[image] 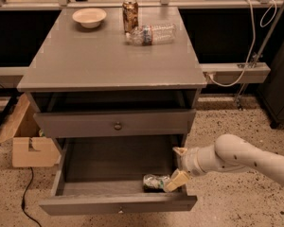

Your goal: Pick 7up can from middle drawer and place on counter

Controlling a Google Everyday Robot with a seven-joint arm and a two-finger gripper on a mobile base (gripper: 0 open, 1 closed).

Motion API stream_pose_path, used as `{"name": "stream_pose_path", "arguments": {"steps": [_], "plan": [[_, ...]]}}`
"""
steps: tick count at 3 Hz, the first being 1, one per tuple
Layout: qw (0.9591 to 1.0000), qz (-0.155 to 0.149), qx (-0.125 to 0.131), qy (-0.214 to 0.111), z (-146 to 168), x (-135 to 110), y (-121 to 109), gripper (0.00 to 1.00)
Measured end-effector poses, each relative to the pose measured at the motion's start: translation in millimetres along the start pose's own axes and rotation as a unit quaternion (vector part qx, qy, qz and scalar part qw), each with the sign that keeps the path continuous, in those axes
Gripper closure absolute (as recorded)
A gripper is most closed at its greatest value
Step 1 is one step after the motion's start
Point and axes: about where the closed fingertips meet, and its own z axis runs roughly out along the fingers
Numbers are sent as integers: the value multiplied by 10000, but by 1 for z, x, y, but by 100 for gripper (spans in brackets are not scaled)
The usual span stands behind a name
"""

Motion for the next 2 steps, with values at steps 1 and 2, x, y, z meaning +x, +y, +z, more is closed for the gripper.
{"name": "stream_pose_path", "arguments": {"steps": [1, 2], "plan": [[10000, -1, 0, 1, 0, 0, 0, 0], [9993, -320, -57, 182, 24, 8, -8, 0]]}}
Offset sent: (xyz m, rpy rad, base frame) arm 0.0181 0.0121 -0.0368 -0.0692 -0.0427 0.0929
